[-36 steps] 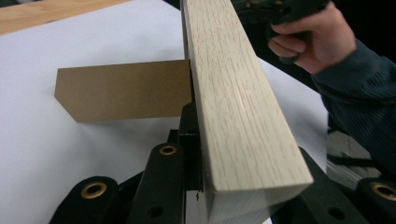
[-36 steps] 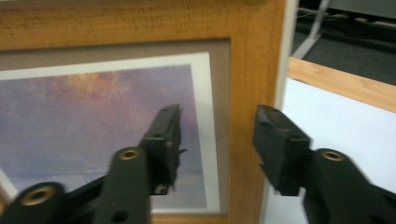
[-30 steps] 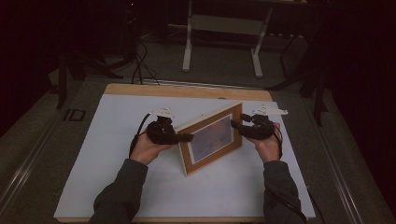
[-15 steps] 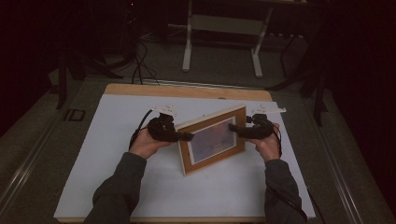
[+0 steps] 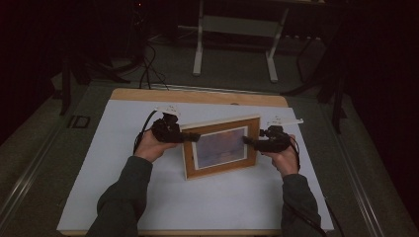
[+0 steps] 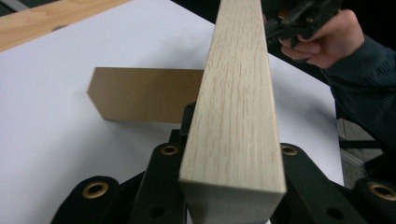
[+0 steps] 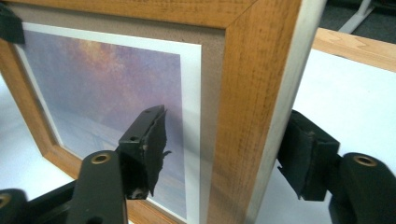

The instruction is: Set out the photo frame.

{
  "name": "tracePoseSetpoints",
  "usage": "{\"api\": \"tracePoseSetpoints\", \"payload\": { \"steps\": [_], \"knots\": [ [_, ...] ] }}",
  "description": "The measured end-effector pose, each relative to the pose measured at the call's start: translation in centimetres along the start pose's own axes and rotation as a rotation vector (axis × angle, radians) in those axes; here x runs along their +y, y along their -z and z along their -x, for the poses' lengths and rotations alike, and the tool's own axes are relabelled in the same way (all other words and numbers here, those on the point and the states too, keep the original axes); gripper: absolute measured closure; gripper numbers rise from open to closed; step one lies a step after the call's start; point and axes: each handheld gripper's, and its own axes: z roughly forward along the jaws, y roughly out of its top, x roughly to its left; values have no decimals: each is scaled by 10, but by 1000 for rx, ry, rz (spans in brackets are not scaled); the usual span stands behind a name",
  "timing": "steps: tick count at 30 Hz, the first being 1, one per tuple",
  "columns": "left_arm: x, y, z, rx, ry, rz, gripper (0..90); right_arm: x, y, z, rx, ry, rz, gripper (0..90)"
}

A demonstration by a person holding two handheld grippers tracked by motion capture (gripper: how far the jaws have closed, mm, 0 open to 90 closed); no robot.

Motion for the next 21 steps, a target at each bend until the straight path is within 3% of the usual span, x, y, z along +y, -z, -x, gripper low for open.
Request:
{"api": "tracePoseSetpoints", "payload": {
  "steps": [3, 9, 21],
  "knots": [
    [0, 1, -1, 32, 1, 3, 665, -4, 4, -2, 6, 6, 1, 406],
    [0, 3, -4, 49, 17, 24, 574, -10, 9, -8, 18, 6, 3, 434],
    [-5, 10, -13, 75, 57, 46, 484, -15, 11, -17, 55, 41, -36, 476]
  ]
}}
